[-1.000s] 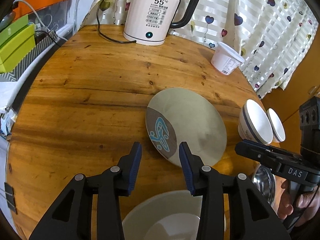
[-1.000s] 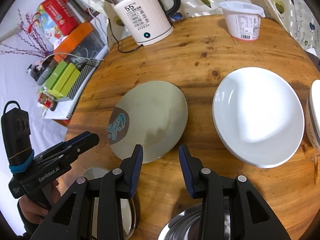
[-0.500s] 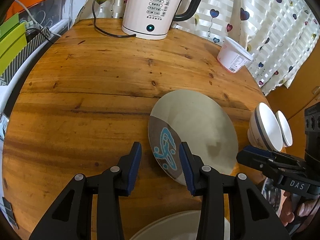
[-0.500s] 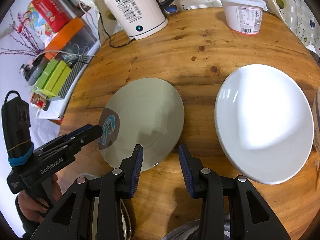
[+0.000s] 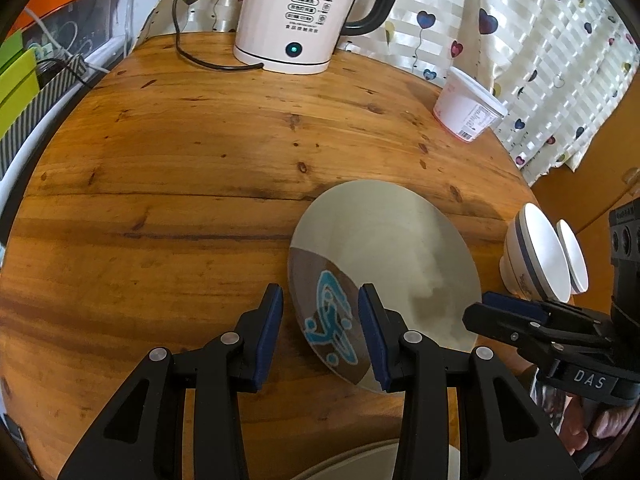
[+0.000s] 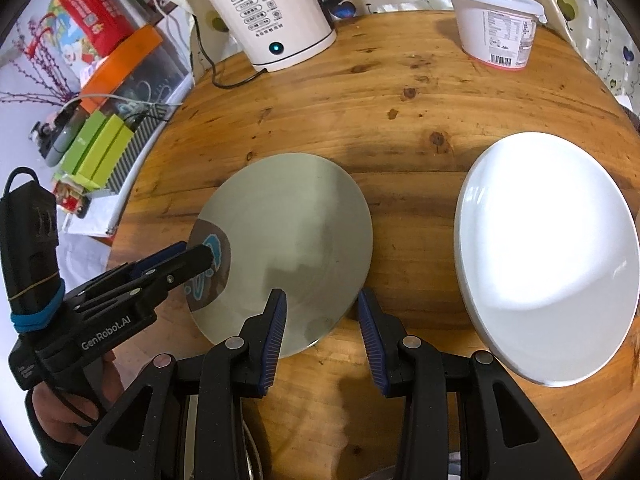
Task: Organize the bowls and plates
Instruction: 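Grasp the rim of the remaining plate at its logo with the left gripper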
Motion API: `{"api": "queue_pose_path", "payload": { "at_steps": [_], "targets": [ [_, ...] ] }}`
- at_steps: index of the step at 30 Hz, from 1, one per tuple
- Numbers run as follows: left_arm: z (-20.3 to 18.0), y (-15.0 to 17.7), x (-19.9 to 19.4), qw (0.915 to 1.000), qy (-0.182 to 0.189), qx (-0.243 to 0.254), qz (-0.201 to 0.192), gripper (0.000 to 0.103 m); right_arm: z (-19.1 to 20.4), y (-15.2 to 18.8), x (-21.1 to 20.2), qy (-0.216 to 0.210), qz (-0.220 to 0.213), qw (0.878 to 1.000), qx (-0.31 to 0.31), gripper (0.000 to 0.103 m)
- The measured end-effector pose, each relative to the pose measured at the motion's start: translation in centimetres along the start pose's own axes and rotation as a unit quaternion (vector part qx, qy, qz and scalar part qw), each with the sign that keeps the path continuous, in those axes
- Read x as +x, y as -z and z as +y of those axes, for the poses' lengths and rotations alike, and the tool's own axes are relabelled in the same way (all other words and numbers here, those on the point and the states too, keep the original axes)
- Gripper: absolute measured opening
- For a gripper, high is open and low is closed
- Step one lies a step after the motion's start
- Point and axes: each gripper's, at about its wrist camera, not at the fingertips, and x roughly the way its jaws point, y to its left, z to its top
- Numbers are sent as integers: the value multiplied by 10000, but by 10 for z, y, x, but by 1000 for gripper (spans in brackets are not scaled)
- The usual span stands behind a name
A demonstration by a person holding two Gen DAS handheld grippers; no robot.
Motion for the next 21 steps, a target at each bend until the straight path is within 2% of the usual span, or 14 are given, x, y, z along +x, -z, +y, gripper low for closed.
{"api": "queue_pose_path", "payload": {
  "at_steps": [8,10,15,21],
  "targets": [
    [0,-2,5,10000,-2,67,-26,40,-1,-5,9,128,78,9999,8,37],
    [0,-3,6,9999,-3,100,-45,36,-1,-5,12,150,109,9998,19,37],
    [0,-3,6,9999,-17,147,-66,33,-2,-6,14,217,83,9997,7,30],
    [2,-2,3,9999,-30,138,-78,33,-1,-6,11,249,23,9997,-32,27]
  ]
}}
